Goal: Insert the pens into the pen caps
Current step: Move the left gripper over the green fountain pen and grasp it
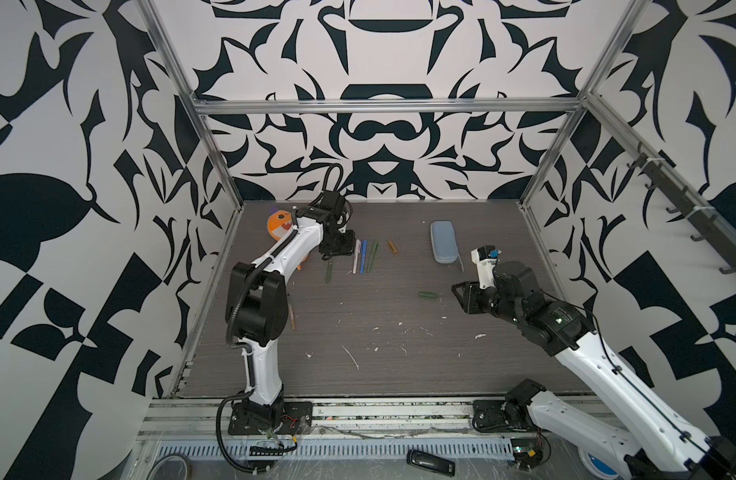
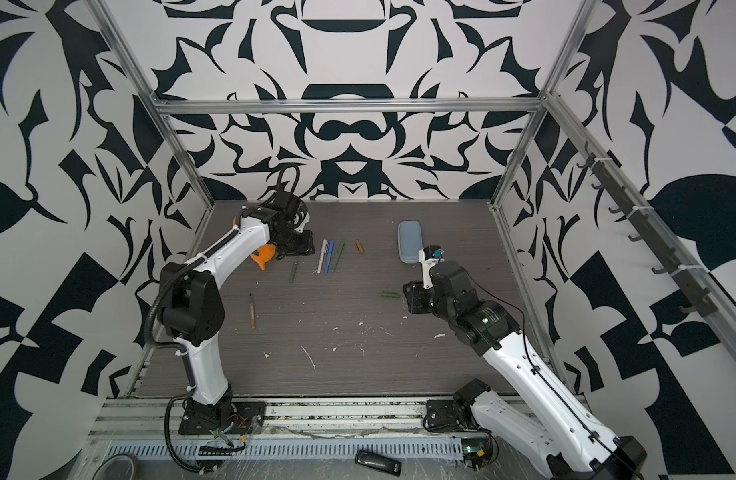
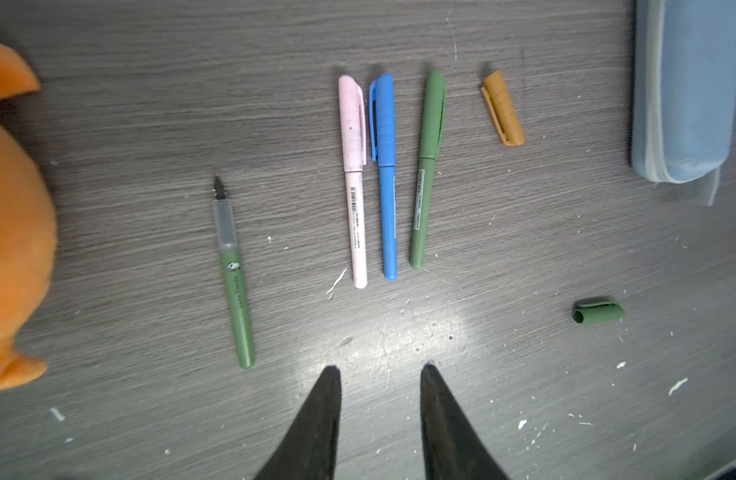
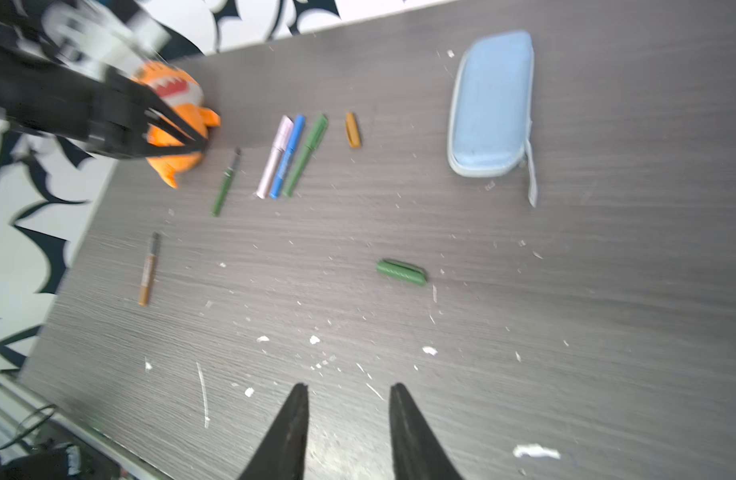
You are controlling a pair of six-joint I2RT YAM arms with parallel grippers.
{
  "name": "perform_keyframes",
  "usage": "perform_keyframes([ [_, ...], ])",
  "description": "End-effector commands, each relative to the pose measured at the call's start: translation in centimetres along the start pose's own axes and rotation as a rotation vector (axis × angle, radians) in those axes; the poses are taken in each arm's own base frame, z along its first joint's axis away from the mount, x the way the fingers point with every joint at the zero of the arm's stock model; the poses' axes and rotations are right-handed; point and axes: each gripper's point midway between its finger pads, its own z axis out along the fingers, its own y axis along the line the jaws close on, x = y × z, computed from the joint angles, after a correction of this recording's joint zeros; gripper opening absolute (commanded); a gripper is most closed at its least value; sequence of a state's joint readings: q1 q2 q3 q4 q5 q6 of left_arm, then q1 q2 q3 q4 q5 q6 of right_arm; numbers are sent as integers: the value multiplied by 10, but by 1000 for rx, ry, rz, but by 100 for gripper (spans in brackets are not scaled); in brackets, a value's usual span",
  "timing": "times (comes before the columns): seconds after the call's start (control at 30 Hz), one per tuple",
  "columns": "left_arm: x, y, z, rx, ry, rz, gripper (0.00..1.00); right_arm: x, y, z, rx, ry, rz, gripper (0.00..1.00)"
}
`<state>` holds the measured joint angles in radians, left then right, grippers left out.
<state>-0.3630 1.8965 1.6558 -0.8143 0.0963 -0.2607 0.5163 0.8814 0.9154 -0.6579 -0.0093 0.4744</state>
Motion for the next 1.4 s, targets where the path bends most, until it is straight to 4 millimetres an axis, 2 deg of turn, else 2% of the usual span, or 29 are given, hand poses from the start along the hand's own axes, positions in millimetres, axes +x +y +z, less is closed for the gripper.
perform_keyframes([
  [0.0,15,32,7,-87,27,-27,34,4,-18,-4,111,41,28,30],
  [0.13,34,55,18,-181,113,-17,32,9,-22,-5,120,35,62,22],
  [0.3,40,71,34,-241,159,-11,32,10,-12,-4,58,35,72,20],
  [0.53,50,88,60,-297,258,4,30,15,-10,5,42,56,69,19],
  [0.73,62,91,77,-291,307,-3,27,18,-10,14,37,62,70,18],
  [0.9,66,97,82,-317,321,1,23,20,-9,18,26,71,70,16],
  [1.27,77,104,96,-327,353,18,22,15,-6,13,17,50,77,16],
  [1.37,79,102,98,-313,358,20,9,14,-6,11,14,49,79,16],
])
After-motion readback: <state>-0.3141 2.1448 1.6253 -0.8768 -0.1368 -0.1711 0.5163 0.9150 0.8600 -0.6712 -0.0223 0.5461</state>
